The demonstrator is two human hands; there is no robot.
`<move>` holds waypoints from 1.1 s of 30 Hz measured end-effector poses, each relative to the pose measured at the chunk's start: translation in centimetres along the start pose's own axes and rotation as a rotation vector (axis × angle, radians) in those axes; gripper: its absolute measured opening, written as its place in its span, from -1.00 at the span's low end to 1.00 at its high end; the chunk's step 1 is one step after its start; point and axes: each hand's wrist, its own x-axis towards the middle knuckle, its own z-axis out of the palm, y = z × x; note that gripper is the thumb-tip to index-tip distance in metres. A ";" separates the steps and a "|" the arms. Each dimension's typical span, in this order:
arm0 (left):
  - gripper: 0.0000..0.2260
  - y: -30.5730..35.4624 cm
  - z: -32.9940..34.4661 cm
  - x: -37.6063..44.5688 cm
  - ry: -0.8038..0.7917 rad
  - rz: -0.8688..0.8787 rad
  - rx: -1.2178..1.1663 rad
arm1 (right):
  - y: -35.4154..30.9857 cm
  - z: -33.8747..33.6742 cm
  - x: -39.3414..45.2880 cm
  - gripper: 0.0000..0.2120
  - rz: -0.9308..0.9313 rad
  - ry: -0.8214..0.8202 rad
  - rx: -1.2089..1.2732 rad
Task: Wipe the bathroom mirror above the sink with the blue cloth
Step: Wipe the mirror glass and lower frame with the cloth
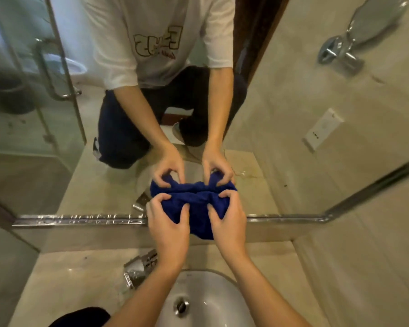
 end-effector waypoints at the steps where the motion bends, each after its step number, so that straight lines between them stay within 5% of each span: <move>1: -0.62 -0.2 0.9 -0.6 -0.013 0.003 0.013 | 0.8 -0.3 0.2 -0.68 0.052 0.002 0.020; 14: -0.70 0.3 12.0 -7.1 -0.226 0.171 0.059 | 11.8 -9.8 4.6 -0.72 0.428 0.028 0.363; 26: -0.64 5.6 21.3 -11.9 -0.414 0.178 -0.055 | 17.4 -19.0 8.4 -0.70 0.387 0.297 0.411; 33: -0.69 13.1 21.6 -8.9 -0.295 0.507 -0.184 | 10.9 -24.0 12.3 -0.65 0.116 0.519 0.425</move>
